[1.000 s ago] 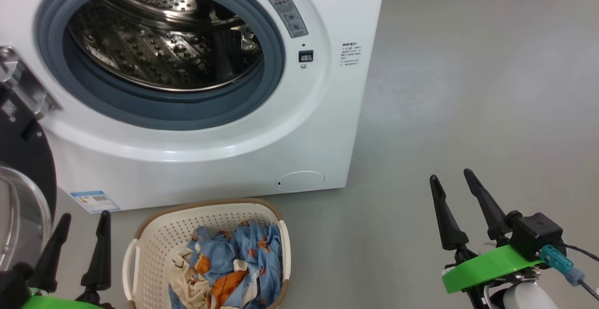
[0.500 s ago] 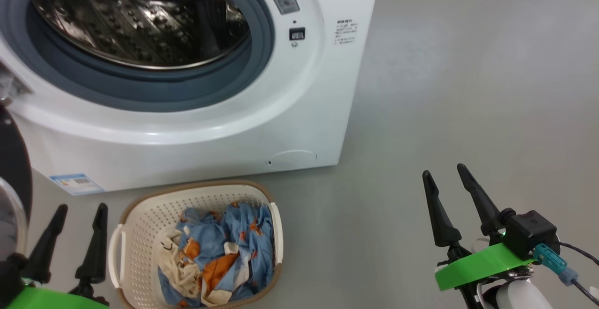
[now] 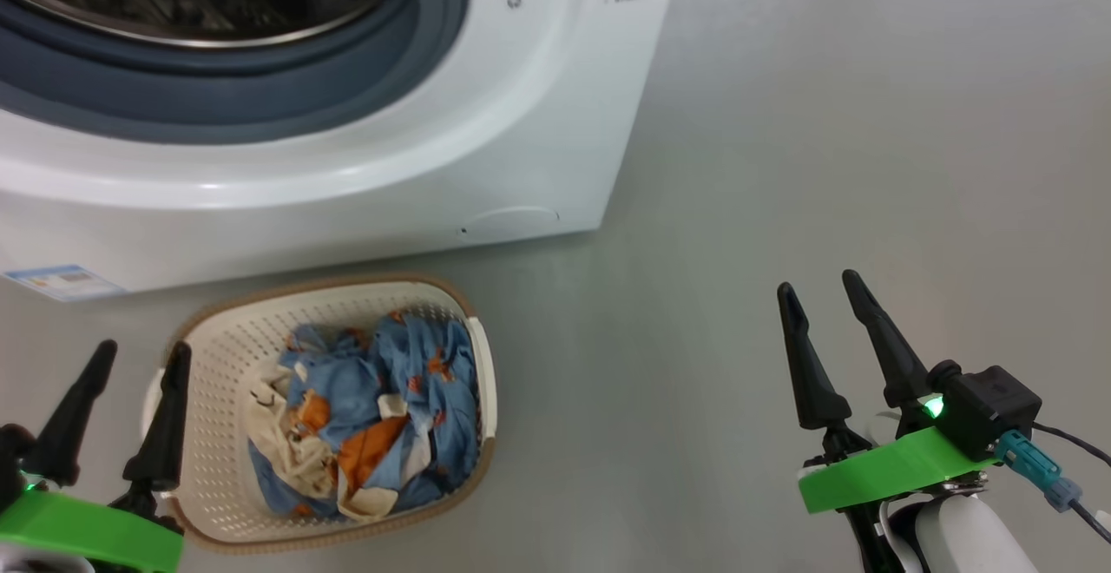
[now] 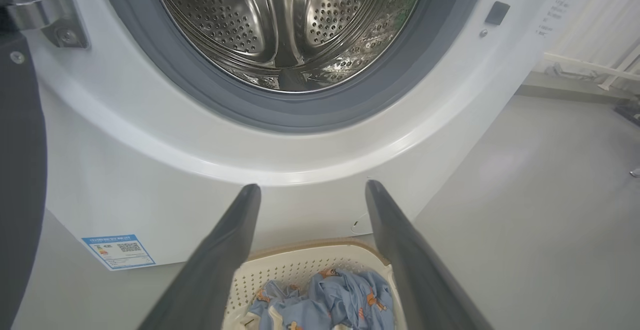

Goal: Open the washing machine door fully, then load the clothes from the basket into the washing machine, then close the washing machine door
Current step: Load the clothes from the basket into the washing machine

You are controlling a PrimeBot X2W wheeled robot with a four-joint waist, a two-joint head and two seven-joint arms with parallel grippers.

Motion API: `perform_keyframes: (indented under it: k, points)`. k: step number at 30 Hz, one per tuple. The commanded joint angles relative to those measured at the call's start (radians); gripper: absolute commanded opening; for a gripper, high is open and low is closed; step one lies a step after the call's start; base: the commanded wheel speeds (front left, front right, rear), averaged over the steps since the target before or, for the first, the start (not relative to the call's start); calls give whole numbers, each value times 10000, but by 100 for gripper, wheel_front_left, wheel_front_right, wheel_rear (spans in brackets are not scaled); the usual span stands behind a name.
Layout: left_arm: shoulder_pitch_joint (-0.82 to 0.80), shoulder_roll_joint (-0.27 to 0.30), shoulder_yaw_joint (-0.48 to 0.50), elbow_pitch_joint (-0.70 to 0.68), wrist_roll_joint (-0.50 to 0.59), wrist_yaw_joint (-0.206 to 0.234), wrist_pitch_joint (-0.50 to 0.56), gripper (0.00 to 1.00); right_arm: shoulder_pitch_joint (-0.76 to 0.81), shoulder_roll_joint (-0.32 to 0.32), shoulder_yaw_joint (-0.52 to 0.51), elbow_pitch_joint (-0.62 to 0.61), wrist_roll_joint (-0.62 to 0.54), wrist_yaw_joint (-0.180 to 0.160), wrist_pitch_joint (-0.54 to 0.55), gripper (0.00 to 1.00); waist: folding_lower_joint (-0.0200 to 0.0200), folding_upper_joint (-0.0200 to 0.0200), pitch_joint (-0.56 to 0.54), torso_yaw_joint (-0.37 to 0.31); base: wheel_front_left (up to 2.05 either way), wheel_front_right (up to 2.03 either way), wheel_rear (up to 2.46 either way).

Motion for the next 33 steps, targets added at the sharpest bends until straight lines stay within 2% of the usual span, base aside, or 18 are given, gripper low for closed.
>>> perform_keyframes:
  k: [1,10,20,33]
  points:
    - [-376,479,229,14,-232,6,-105,100,-251,15,316,-312,118,58,-105,100,-1,0,578,-262,0,0,0]
    - [-1265,1339,-1330,1145,-620,6,-54,100,-594,15,627,-689,331,58,-105,100,-1,0,1891,-622,0,0,0]
    - [-2465,1858,-3360,2214,-1067,6,74,100,-847,16,914,-1049,557,58,-105,100,-1,0,3047,-1034,0,0,0]
    - [-3734,2434,-5445,3920,-1657,6,813,100,-1148,16,1249,-1445,1078,58,-105,100,-1,0,4256,-1647,0,0,0]
